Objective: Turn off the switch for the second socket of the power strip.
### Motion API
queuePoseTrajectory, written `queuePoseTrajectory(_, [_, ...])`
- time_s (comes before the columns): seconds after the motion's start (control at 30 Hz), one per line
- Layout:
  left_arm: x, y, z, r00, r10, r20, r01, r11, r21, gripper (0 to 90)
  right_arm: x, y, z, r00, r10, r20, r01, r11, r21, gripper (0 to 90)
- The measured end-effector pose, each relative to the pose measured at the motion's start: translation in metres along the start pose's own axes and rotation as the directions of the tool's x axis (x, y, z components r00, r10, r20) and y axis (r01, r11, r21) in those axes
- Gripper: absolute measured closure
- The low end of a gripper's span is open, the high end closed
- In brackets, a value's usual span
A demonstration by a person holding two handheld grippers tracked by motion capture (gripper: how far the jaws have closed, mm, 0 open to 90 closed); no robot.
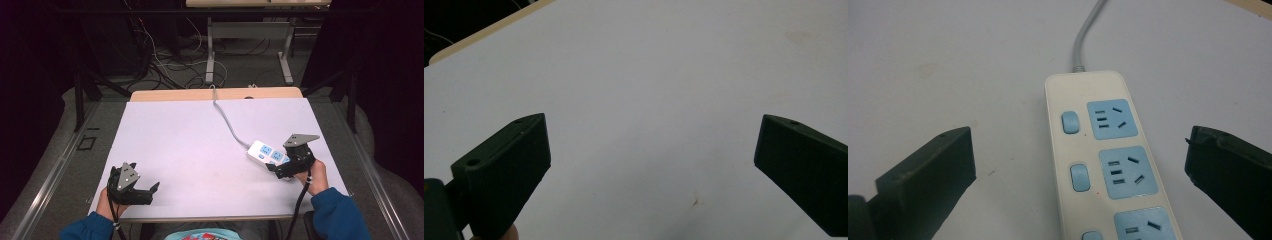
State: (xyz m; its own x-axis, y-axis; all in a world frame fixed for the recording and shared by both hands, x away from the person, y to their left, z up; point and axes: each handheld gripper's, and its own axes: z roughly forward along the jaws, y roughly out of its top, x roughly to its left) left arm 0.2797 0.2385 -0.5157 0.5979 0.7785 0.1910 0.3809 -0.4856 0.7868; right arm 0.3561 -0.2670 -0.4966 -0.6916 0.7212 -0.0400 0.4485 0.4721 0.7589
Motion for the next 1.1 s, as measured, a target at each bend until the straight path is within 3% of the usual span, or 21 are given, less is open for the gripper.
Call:
queuePoseTrajectory(0.33, [0.000,0.000,0.000,1.0000,-0.003,-0.003,0.003,0.9999,0.010,1.5,-0.008,0.005,0.009,0.9982,0.060,-0.005,-0.060,0.998,0.004,0.0])
queuePoseTrajectory(1.0, [0.000,0.000,0.001,1.0000,-0.002,-0.008,0.002,1.0000,0.005,1.6,-0.013,0.011,0.019,0.9986,0.049,-0.018,-0.049,0.999,0.013,0.0])
queuePoseTrajectory(1.1, [0.000,0.000,0.000,1.0000,-0.001,-0.005,0.002,0.9999,0.011,1.8,-0.012,0.010,0.018,0.9989,0.047,0.000,-0.047,0.999,-0.008,14.6])
